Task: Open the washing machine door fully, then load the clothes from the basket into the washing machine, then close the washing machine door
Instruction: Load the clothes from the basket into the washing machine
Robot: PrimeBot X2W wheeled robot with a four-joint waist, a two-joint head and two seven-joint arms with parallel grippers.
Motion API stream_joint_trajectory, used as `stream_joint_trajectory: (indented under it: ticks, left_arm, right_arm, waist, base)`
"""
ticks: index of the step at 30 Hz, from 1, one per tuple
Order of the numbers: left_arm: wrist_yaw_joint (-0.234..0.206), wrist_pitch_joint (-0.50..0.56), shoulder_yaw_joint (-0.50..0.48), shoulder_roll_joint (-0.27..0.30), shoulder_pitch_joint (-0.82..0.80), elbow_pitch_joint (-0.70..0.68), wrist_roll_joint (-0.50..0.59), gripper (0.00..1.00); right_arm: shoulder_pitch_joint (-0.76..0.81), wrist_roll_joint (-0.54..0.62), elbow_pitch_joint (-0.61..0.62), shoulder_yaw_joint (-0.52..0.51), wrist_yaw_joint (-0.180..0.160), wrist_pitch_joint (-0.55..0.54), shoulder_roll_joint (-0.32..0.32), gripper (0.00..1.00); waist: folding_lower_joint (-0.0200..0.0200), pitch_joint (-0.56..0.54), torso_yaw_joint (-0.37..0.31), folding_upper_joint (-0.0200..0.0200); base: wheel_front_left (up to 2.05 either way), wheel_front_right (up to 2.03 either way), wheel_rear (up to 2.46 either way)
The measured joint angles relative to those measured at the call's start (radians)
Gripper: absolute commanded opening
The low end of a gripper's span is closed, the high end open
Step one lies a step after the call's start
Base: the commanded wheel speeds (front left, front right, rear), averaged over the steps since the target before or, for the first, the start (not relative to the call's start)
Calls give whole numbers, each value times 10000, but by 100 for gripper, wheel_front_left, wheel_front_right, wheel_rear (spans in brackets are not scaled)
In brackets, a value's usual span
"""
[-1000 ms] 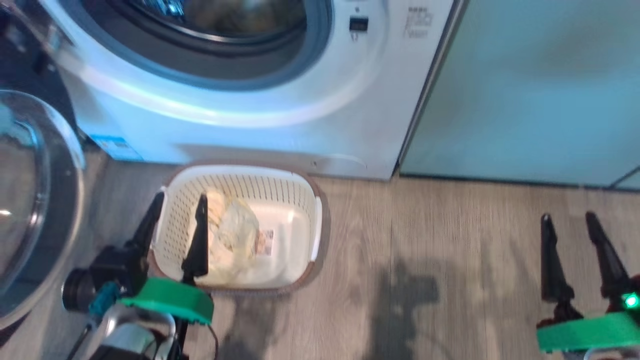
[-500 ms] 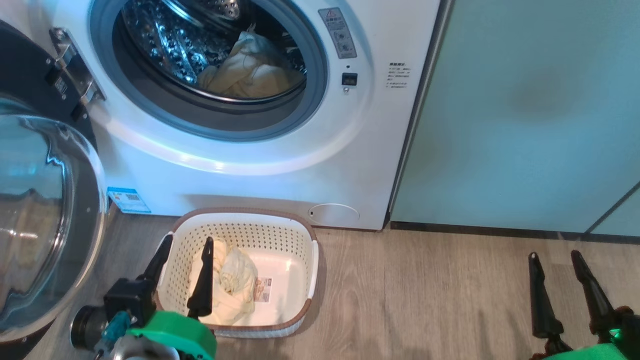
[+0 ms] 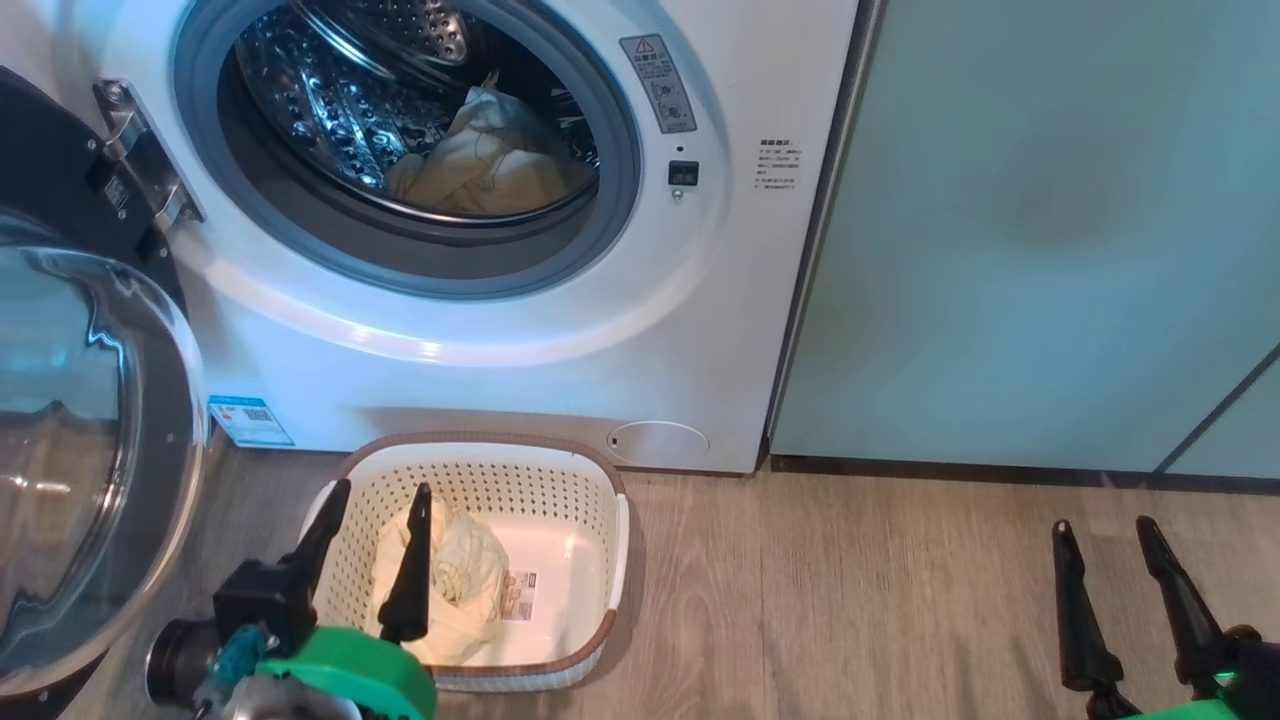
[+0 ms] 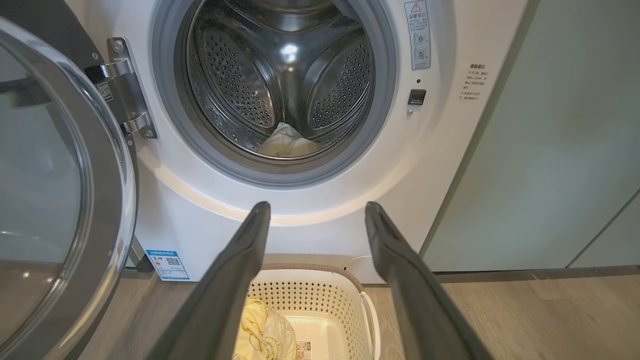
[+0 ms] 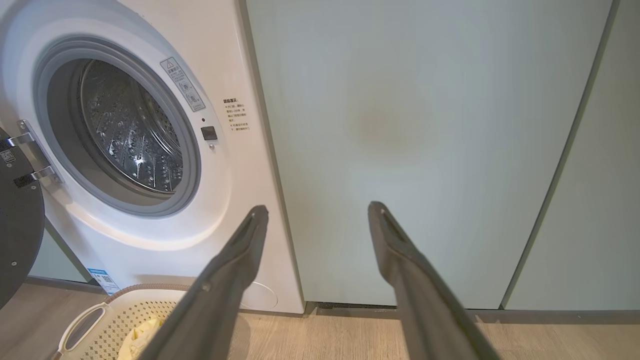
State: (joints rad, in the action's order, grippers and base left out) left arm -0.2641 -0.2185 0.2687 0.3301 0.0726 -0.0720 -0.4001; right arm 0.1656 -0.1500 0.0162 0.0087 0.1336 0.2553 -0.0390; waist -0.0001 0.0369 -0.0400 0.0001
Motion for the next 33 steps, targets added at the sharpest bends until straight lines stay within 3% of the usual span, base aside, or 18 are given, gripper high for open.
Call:
stream_joint_trajectory:
  ticks: [18, 27, 33]
  left_arm:
    - [77, 291, 337, -29, -73, 405, -121, 100]
    - [646, 593, 648, -286, -1162, 1948, -426, 100]
    - [1463, 616, 738, -516, -2730, 4038, -878, 100]
  right_arm:
    - [-2, -17, 31, 23, 0, 0, 0, 100]
    - [-113, -84, 247, 148, 0, 0, 0, 100]
    - [-773, -169, 546, 109, 0, 0, 0, 100]
  waist:
    - [1, 254, 140, 0]
    - [1, 897, 22, 0]
    - [2, 2023, -193, 0]
  base:
    - [0, 0, 0]
    - [0, 0, 0]
    - [0, 0, 0]
